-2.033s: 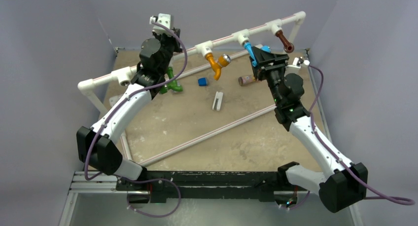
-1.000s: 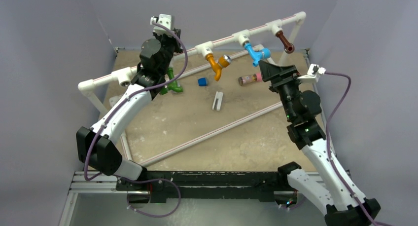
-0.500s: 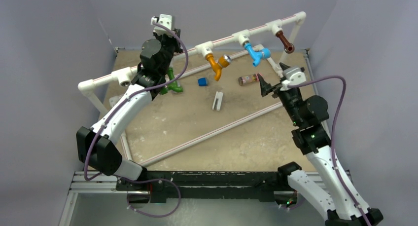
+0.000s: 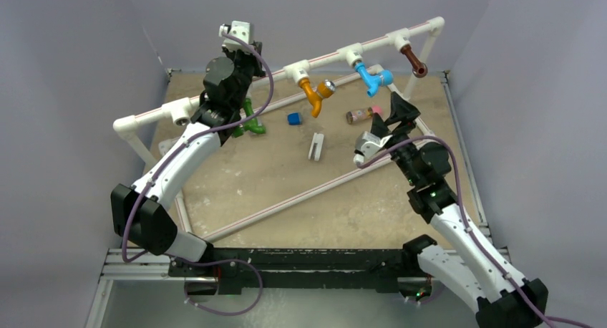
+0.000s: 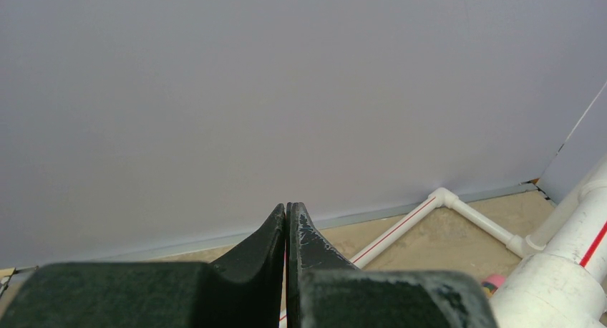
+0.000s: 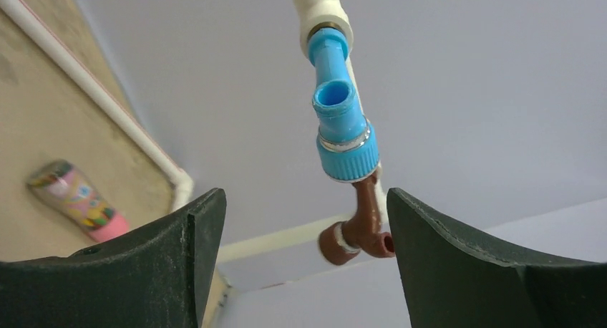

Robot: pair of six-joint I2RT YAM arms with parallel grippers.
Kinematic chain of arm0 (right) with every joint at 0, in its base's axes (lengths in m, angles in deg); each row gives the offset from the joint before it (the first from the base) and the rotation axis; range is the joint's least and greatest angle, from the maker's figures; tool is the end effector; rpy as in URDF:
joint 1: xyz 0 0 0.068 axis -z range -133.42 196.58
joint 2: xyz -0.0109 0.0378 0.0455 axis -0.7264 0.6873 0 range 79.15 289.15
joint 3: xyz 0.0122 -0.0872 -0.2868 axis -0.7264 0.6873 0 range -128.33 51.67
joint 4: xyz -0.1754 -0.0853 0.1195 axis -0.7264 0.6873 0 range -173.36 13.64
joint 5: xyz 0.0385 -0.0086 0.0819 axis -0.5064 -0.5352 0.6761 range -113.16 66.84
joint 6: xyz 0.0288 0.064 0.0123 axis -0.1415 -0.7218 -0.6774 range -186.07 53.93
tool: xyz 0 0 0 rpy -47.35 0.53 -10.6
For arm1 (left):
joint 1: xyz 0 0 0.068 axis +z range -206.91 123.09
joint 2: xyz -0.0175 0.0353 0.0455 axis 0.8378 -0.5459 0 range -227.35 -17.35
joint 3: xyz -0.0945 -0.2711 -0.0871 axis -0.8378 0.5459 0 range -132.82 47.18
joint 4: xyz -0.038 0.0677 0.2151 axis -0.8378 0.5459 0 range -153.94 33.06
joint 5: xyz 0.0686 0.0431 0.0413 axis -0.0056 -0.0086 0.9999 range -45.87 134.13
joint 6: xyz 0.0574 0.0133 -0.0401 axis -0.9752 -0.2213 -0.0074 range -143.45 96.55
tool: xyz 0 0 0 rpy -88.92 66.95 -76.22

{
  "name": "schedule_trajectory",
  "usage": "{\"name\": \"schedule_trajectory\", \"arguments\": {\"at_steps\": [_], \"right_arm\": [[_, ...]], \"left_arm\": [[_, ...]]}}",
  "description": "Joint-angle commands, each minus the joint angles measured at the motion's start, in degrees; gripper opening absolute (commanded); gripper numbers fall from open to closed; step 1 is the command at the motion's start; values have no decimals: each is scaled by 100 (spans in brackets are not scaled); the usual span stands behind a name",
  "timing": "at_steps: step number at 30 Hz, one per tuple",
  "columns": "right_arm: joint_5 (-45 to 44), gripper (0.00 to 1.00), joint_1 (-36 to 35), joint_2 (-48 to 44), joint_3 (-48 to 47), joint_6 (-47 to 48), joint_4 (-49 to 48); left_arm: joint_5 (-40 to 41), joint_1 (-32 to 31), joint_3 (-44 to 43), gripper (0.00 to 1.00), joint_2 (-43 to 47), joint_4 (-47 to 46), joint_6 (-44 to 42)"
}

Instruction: Install the water faucets

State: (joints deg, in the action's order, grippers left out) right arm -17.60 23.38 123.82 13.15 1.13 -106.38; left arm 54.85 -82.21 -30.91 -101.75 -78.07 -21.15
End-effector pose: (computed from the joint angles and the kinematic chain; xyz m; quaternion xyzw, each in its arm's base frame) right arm 0.1392 0.0659 0.3943 -0.4497 0.3916 -0.2737 0.7547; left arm 0.3092 -0.1341 0.4586 0.0614 0.6553 -0.1194 0.7434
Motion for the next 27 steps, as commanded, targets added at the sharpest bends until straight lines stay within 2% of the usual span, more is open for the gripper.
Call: {"name": "schedule_trajectory", "arguments": {"at_steps": [1, 6, 12, 22, 27], "right_arm": [[-477, 84, -211, 146, 171, 1424, -1406], [-846, 86, -380, 509, 282, 2080, -2346], [-935, 85, -481, 965, -70, 2358, -2369], [-1154, 76, -489, 1631, -375, 2270, -2715], [-1267, 66, -499, 1930, -623, 2193, -2772]], "left_arm": [[-352, -273, 601, 0, -500, 2001, -380], [-378, -274, 609, 0, -507, 1993, -380], [-395, -273, 610, 0, -532, 1993, -379], [-396, -282, 619, 0, -516, 1984, -380], [-371, -281, 627, 0, -500, 1967, -411]]}}
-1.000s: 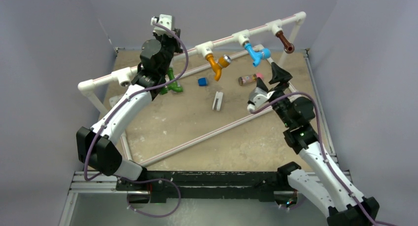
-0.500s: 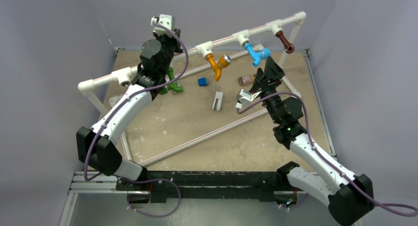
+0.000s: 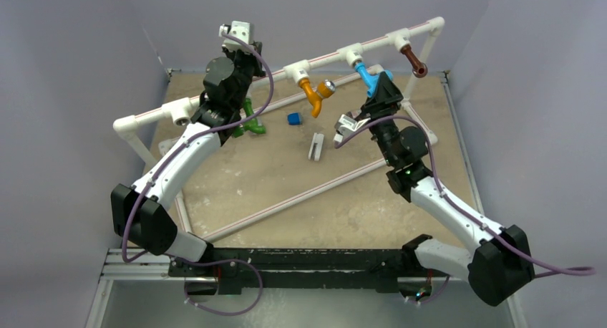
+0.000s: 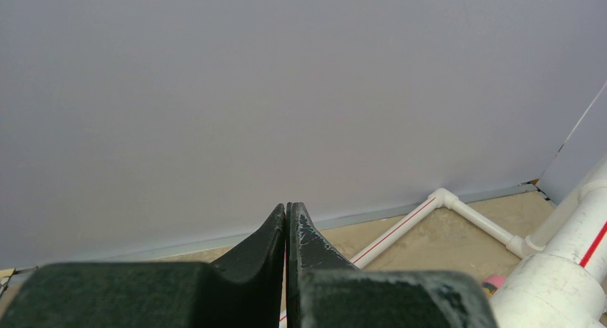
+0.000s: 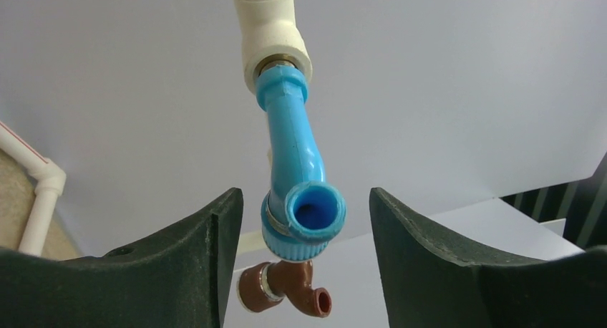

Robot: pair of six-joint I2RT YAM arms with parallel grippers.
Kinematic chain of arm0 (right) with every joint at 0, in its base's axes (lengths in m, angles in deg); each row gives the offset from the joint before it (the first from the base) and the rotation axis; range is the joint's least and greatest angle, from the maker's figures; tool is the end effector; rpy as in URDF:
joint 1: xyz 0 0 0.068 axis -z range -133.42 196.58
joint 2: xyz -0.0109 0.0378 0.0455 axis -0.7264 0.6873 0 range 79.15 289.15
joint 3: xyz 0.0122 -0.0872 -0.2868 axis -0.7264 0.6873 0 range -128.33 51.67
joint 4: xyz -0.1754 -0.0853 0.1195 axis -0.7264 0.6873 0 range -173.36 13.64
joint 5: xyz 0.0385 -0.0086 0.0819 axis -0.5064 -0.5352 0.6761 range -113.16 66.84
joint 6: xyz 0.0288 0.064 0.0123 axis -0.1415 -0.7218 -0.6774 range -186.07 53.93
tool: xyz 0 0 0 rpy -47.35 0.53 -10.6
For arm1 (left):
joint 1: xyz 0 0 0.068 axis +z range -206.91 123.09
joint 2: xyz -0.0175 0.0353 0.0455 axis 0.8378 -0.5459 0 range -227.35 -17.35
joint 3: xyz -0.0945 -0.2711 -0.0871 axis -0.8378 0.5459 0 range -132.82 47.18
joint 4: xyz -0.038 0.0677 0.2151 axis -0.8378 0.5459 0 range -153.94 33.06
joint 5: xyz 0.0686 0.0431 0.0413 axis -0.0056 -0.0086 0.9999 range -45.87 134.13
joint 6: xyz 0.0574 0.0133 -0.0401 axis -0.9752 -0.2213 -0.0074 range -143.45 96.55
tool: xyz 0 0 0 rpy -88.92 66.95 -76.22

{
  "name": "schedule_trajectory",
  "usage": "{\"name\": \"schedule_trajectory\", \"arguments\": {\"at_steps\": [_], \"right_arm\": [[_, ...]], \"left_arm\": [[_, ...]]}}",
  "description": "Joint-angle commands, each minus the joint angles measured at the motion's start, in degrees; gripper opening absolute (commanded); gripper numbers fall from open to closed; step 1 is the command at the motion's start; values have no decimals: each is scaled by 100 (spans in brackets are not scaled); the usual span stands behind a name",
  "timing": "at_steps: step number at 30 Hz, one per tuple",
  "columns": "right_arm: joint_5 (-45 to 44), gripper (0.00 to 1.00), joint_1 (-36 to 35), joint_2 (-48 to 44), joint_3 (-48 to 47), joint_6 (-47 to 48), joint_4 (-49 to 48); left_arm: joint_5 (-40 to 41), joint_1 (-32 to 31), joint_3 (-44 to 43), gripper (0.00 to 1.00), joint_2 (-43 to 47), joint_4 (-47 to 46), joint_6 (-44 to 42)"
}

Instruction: Install the water faucets

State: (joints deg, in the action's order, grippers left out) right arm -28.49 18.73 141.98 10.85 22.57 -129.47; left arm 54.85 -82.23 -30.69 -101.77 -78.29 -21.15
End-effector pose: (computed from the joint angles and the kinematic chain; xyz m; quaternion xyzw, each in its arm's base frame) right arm 0.2009 0.1001 0.4043 -0.4415 0.3190 -0.4459 0.7103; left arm 0.3094 -0.1344 0.4577 0.0615 0.6554 -0.1194 0.7432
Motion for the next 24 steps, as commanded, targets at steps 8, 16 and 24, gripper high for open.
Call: {"name": "schedule_trajectory", "arguments": {"at_steps": [8, 16, 24], "right_arm": [[-136, 45, -18, 271, -593, -334, -272], [-312, 15, -21, 266, -467, -769, -301], [-110, 0, -63, 57, -384, -2284, -141]], "left_arm": [[-365, -280, 615, 0, -469, 1973, -415], [-378, -280, 615, 0, -463, 1974, -415], [-377, -280, 610, 0, -485, 1988, -415]]}}
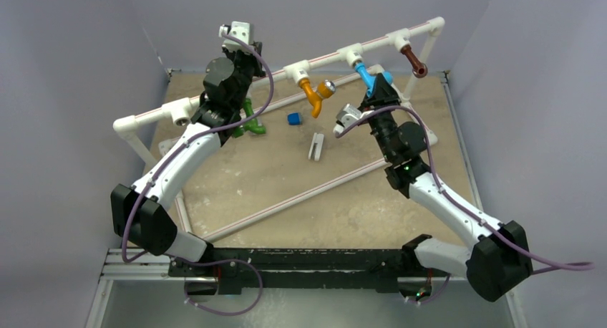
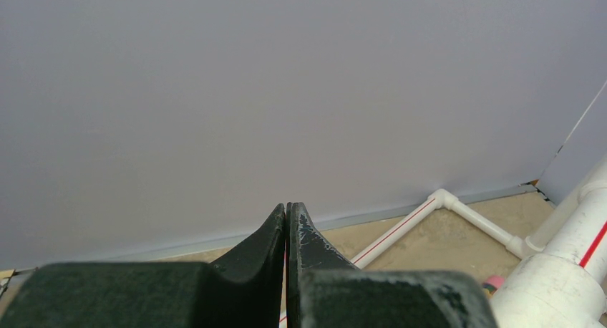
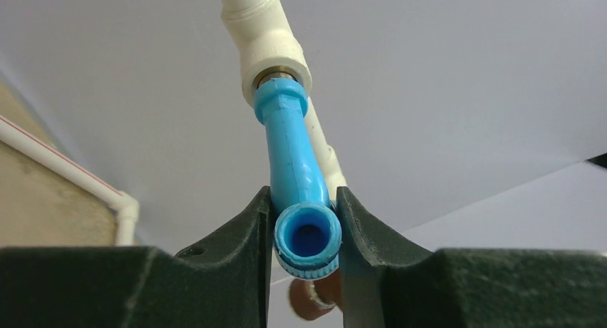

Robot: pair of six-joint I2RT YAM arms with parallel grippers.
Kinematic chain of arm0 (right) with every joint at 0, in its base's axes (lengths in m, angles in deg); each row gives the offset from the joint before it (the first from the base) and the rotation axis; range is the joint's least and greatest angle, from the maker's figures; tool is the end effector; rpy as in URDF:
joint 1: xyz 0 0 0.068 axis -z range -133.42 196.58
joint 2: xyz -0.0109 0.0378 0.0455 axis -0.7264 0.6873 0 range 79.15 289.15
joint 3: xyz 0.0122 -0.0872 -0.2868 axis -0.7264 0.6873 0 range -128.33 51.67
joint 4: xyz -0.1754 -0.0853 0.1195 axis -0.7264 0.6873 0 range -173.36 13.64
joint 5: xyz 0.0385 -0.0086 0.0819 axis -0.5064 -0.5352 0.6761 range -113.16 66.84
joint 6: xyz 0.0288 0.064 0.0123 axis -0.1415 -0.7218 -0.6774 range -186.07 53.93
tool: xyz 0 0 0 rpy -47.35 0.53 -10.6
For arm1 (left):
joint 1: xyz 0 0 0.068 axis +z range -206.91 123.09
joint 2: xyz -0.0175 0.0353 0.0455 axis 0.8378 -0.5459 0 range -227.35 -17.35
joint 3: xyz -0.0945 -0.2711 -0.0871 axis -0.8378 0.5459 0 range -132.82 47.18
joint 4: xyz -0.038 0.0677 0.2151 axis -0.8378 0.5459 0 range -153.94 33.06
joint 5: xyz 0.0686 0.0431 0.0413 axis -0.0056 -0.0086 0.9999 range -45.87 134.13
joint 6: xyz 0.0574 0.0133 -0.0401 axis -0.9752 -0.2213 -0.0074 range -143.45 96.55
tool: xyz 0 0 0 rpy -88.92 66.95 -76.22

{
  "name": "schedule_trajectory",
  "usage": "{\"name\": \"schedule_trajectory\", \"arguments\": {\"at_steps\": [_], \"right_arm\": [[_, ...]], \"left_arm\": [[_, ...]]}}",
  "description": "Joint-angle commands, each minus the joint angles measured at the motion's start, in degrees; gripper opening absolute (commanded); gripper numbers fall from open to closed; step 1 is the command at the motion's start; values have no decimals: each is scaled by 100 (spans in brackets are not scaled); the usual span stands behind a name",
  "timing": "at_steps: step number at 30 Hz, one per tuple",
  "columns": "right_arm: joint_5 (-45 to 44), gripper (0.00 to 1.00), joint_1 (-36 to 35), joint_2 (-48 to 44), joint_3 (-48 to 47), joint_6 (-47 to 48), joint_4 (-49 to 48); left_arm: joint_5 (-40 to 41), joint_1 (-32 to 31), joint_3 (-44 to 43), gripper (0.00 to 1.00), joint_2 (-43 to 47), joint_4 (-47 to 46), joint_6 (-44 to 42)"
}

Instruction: Install the water faucets

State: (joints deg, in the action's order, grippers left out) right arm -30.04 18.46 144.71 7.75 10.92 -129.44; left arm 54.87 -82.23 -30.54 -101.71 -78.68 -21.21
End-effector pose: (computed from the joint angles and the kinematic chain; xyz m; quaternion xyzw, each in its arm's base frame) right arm 0.2119 0.1054 0.4124 -0.3984 0.3686 -0.3767 0.7507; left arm 0.3091 -0.1342 0.4580 0.0612 0.6535 -0.1195 0.7449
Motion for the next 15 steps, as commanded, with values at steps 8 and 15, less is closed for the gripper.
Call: {"name": "schedule_trajectory", "arguments": {"at_steps": [8, 15], "right_arm": [[279, 0, -53, -376, -460, -4530, 405], [233, 0, -53, -287, -724, -8124, 451]], "left_arm": [[-380, -280, 591, 0, -498, 2027, -413], [-376, -280, 592, 0, -496, 2021, -417]]}}
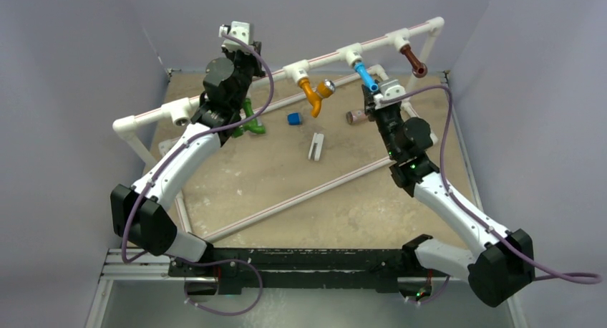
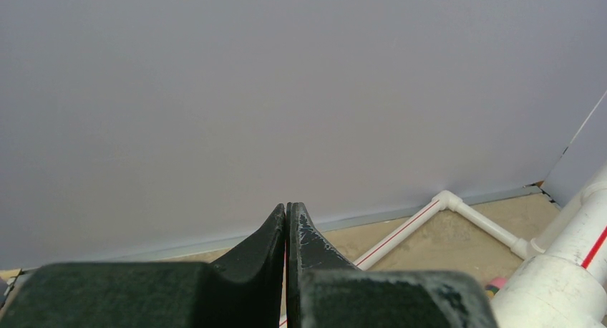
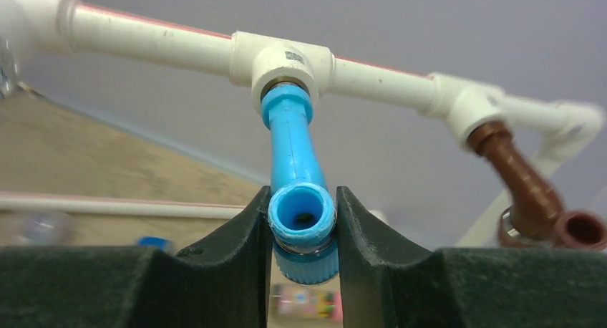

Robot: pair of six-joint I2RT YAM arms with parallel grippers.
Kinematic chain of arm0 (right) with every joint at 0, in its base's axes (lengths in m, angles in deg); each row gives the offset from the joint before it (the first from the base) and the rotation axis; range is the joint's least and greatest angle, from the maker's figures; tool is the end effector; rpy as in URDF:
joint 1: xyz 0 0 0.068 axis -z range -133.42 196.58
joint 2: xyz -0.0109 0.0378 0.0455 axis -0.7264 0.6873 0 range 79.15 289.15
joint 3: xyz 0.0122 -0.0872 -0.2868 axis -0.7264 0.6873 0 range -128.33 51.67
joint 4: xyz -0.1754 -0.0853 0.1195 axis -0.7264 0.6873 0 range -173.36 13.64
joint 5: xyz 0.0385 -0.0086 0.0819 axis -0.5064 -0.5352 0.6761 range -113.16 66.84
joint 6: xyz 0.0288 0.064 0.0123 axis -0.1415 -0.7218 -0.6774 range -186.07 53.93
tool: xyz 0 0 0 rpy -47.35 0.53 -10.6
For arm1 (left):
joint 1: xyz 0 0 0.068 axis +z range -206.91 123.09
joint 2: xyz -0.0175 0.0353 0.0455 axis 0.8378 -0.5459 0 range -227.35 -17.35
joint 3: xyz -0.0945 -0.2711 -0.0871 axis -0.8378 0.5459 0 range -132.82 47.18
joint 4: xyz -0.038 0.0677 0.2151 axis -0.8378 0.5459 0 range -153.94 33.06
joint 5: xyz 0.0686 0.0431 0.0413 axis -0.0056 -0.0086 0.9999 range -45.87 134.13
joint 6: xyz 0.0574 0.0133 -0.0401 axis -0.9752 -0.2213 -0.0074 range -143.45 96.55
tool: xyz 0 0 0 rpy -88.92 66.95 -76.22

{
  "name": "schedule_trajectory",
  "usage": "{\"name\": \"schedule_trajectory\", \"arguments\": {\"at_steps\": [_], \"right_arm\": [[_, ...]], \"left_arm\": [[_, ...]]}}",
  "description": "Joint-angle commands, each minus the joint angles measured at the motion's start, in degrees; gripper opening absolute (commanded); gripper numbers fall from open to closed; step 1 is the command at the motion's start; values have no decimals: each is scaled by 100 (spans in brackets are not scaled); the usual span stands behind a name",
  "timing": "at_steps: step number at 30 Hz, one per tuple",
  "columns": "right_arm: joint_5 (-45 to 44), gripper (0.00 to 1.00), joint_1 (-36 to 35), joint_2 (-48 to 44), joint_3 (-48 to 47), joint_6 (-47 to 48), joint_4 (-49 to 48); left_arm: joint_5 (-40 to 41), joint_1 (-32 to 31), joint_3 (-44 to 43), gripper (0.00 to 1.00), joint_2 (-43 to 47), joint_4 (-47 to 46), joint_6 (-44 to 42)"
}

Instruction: Install the water faucets

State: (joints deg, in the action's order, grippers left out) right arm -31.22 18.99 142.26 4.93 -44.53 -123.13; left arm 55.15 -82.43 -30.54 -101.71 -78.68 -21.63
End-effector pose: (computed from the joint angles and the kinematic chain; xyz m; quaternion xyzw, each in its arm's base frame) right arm 0.2052 0.0980 0.4248 -0.1743 0.5225 0.0055 0.8346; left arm 0.3087 -0.1350 0.4580 0.0629 0.6534 -0.1165 0.7454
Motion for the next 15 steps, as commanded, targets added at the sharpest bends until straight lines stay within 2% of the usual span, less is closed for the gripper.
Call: {"name": "schedule_trajectory", "arguments": {"at_steps": [1, 8, 15], "right_arm": [[341, 0, -110, -6, -486, -3016, -141], [367, 0, -106, -28, -468, -6013, -246], [105, 2, -102, -298, -493, -8226, -298]], "left_arm": [[-407, -261, 598, 0, -494, 2025, -375], [-410, -261, 599, 0, -485, 2038, -385], [-425, -261, 597, 0, -476, 2039, -395]]}}
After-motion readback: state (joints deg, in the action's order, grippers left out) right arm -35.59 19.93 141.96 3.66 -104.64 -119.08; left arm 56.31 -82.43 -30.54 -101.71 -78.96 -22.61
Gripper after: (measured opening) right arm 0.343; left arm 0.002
